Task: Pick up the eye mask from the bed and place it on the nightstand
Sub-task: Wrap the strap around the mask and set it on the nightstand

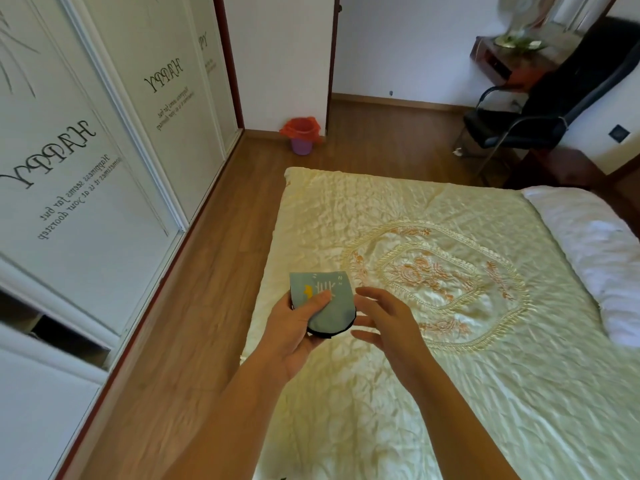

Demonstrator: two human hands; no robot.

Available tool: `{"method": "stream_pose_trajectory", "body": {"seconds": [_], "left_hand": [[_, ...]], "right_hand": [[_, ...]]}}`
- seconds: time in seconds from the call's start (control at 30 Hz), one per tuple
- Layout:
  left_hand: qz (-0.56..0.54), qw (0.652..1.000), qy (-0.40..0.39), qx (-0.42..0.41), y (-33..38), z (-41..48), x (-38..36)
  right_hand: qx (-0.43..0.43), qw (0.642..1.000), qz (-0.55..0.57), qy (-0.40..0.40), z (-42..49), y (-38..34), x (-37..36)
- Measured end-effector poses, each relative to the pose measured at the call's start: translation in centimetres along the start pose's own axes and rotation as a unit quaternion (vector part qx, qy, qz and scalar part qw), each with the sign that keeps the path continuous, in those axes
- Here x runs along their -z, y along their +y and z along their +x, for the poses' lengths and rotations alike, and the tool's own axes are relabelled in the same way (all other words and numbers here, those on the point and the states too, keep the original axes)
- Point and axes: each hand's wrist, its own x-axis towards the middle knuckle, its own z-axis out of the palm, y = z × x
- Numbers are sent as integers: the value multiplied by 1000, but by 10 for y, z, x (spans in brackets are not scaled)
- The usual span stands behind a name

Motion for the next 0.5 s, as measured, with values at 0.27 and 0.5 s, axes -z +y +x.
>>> {"method": "stream_pose_trajectory", "body": {"seconds": [0.27,0.5], "left_hand": [[-28,996,74,-46,-11,-31,48],[-91,968,193,-131,-32,-85,80]], "right_hand": [[-22,996,6,-86,-3,21,-47],[-32,976,-43,-212,-27,34,-89]]}}
